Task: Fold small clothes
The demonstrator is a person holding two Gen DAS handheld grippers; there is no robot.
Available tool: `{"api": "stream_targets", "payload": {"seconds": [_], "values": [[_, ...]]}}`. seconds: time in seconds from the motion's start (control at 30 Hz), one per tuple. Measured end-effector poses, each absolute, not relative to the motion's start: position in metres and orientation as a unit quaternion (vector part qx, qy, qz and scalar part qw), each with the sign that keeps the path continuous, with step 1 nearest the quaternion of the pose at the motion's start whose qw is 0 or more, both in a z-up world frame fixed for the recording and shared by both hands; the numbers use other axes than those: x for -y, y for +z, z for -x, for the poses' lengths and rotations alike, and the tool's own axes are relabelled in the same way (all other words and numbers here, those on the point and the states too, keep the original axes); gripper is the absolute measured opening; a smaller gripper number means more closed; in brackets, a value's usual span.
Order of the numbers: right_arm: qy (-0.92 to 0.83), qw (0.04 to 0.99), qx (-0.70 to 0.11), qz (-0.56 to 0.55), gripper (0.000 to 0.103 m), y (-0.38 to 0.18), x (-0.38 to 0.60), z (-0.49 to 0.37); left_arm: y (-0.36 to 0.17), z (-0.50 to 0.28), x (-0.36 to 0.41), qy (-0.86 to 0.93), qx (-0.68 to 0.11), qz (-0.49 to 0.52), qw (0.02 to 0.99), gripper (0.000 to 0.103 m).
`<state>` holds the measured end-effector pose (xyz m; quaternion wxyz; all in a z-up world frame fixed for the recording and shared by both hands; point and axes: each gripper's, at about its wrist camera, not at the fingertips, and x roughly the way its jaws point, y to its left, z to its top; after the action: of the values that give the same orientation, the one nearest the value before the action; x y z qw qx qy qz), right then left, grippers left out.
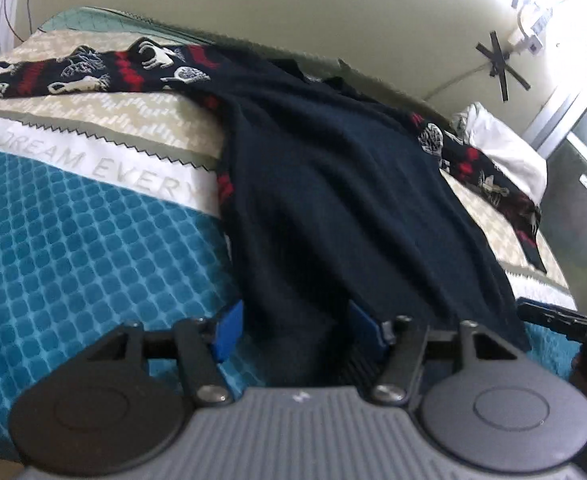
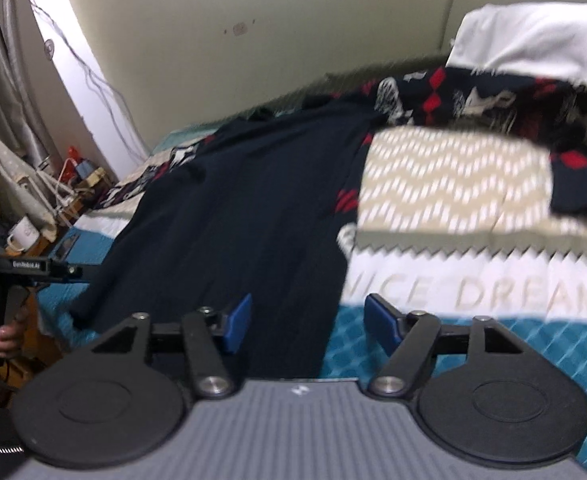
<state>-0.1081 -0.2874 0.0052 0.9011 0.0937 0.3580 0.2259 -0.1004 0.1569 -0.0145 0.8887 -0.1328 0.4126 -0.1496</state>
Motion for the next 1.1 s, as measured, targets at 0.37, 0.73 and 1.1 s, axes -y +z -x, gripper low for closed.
{"api": "stream_targets", "payload": {"seconds": [0.37, 0.73, 1.1], "values": [[0.268, 0.897, -0.328, -0.131, 0.008, 0.032, 0.297, 0.134, 0.038, 0.132, -0.206, -0.115, -0.355, 0.149, 0.916, 0.006], [0.24, 0.877, -0.406, -0.086, 0.037, 0.03, 0.322, 0.138, 0.011, 0.136, -0.25, -0.035, -0.411, 0.157, 0.897, 0.009], [0.272, 0.911, -0.308, -0.04, 0.037, 0.102, 0.254, -0.051, 0.062, -0.076, -0.19, -0.152, -0.325, 0.144, 0.922, 0.01]]}}
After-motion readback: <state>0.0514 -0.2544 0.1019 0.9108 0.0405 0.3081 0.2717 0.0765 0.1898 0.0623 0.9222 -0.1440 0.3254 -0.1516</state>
